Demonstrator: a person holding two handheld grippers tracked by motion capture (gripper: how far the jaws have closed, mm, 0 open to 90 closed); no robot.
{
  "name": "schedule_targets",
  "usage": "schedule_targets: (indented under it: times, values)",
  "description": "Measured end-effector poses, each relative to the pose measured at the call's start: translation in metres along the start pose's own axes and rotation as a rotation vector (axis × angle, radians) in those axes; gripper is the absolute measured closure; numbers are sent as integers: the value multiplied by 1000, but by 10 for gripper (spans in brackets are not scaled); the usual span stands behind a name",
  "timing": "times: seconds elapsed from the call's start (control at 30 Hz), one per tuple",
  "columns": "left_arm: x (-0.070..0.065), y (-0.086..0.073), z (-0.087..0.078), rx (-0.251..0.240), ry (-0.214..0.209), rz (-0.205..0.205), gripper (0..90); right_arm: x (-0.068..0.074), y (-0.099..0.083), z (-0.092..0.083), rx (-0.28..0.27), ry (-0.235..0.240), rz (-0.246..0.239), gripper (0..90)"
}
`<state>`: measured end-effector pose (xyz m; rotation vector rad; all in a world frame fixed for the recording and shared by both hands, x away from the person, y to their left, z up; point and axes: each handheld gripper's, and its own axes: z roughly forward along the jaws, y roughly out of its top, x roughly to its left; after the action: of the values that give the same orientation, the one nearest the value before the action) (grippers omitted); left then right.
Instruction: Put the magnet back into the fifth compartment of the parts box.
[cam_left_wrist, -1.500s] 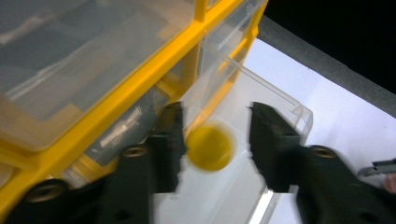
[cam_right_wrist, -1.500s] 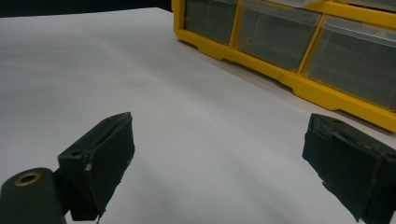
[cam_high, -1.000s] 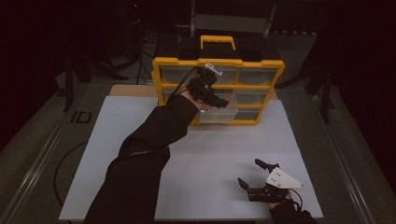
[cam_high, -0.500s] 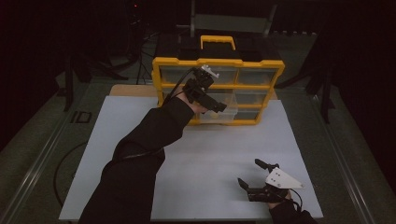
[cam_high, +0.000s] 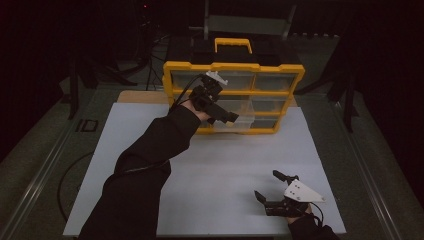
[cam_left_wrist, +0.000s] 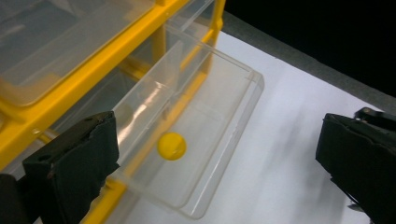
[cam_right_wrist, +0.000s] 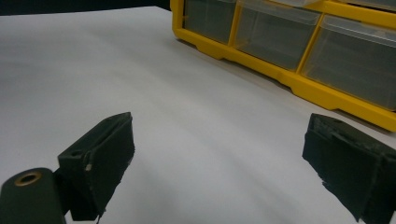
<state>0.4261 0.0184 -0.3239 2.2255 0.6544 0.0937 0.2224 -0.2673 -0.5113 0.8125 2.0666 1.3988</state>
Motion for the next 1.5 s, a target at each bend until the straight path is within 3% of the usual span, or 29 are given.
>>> schedule_targets:
  times: [0.27, 0.8, 1.07, 1.5]
  values:
    - [2, -7, -9, -43, -5, 30, 2, 0, 0, 1, 0, 4, -2, 89]
    - [8, -22, -24, -73, 28, 39, 2, 0, 0, 0, 2, -1, -2, 89]
    - [8, -34, -29, -68, 46, 64, 2, 0, 0, 1, 1, -3, -6, 89]
    - [17, -52, -36, -88, 32, 36, 2, -1, 0, 0, 2, -4, -5, 89]
